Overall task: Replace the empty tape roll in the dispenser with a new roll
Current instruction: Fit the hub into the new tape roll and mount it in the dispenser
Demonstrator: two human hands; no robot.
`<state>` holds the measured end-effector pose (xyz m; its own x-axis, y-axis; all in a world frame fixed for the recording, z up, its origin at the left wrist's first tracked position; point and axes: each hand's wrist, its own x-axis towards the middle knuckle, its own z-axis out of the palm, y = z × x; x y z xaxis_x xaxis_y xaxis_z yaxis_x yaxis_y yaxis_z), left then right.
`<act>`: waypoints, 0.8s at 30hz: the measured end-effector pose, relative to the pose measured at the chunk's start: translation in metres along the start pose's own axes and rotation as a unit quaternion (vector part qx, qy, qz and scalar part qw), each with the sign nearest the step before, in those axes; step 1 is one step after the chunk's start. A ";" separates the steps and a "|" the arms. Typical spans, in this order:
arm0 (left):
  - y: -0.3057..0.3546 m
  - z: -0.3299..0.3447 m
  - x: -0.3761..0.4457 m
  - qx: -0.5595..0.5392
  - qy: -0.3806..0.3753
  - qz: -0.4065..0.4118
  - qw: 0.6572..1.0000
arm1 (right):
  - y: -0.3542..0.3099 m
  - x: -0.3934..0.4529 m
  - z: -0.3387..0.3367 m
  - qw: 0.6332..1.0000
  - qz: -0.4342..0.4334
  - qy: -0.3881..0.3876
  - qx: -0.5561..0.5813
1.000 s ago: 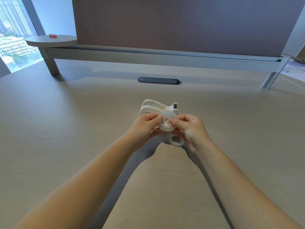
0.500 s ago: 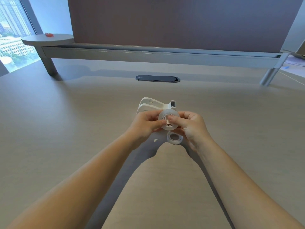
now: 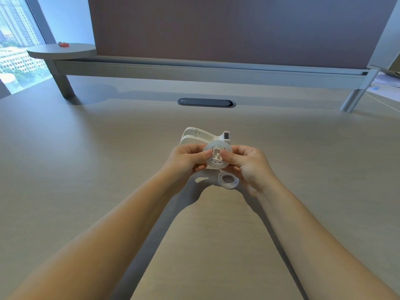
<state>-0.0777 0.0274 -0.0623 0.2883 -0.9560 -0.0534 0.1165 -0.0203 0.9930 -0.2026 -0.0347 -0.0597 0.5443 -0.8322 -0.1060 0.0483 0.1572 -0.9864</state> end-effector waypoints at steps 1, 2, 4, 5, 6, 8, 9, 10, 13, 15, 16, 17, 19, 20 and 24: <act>0.000 0.000 0.000 -0.004 -0.001 0.001 1.000 | 0.000 0.000 0.000 1.000 0.003 -0.002 0.012; 0.001 0.000 0.000 -0.005 -0.004 0.002 1.000 | -0.001 -0.001 0.000 1.000 0.004 -0.005 0.017; 0.001 -0.001 -0.001 -0.010 -0.012 0.006 1.000 | -0.001 -0.002 -0.001 0.999 0.006 -0.012 0.030; 0.001 -0.001 -0.001 -0.013 -0.014 0.009 1.000 | -0.002 -0.002 -0.001 0.999 0.006 -0.016 0.035; 0.002 -0.001 -0.001 -0.014 -0.015 0.012 1.000 | -0.002 -0.002 -0.002 0.999 0.006 -0.019 0.038; 0.002 -0.001 -0.001 -0.012 -0.013 0.018 1.000 | -0.002 -0.002 -0.003 0.999 0.005 -0.023 0.037; 0.002 -0.001 0.000 -0.012 -0.012 0.022 1.000 | -0.002 -0.002 -0.003 0.999 0.005 -0.023 0.038; 0.002 -0.001 0.000 -0.012 -0.010 0.026 1.000 | -0.001 -0.002 -0.002 0.999 0.005 -0.020 0.044; 0.002 0.000 0.001 0.003 0.002 0.044 0.999 | 0.001 0.000 -0.001 0.998 0.006 -0.012 0.059; 0.003 0.002 0.000 0.014 0.011 0.054 0.998 | 0.002 0.000 0.000 0.998 0.005 -0.006 0.058; 0.005 0.002 0.000 0.019 0.014 0.057 0.998 | 0.001 0.000 0.000 0.998 0.004 -0.005 0.060; 0.006 0.002 0.000 0.024 0.016 0.058 0.998 | 0.001 -0.001 0.001 0.998 0.003 -0.004 0.066; 0.009 0.003 0.000 0.023 0.019 0.056 0.998 | -0.001 -0.001 0.004 0.996 -0.006 0.001 0.090; 0.010 0.004 0.000 0.008 0.022 0.055 0.998 | -0.002 -0.002 0.005 0.995 -0.013 0.005 0.104; 0.014 0.002 -0.001 -0.042 0.037 0.041 0.998 | -0.005 -0.004 0.013 0.992 -0.032 0.018 0.124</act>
<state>-0.0782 0.0270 -0.0477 0.3691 -0.9293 0.0162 0.1684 0.0840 0.9821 -0.1943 -0.0251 -0.0531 0.5030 -0.8627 -0.0523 0.2887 0.2248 -0.9307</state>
